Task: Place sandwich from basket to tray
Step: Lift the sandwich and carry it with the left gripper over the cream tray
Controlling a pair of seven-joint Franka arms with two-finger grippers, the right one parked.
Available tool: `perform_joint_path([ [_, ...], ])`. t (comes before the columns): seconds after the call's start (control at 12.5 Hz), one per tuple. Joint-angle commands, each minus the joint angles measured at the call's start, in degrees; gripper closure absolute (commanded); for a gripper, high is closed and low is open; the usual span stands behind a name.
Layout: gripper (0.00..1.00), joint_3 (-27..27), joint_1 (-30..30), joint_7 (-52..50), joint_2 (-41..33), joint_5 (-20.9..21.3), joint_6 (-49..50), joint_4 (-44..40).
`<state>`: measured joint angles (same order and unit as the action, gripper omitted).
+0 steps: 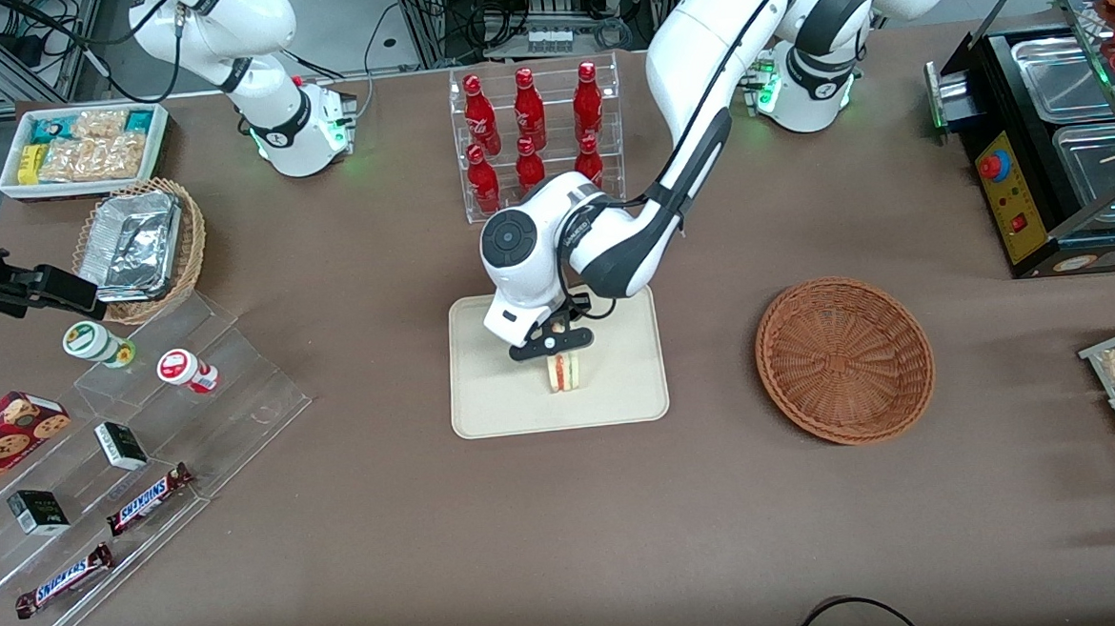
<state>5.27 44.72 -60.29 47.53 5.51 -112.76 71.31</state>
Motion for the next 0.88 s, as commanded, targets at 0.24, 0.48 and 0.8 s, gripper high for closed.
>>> perform_joint_path([
  [0.24,1.0,-0.7,0.9,-5.1,2.0,1.0,0.7,-2.6],
  [0.48,0.26,-0.7,0.9,-4.8,2.6,0.9,0.3,-2.5],
  [0.8,0.0,-0.7,0.5,-3.9,1.1,0.9,0.9,-2.8],
])
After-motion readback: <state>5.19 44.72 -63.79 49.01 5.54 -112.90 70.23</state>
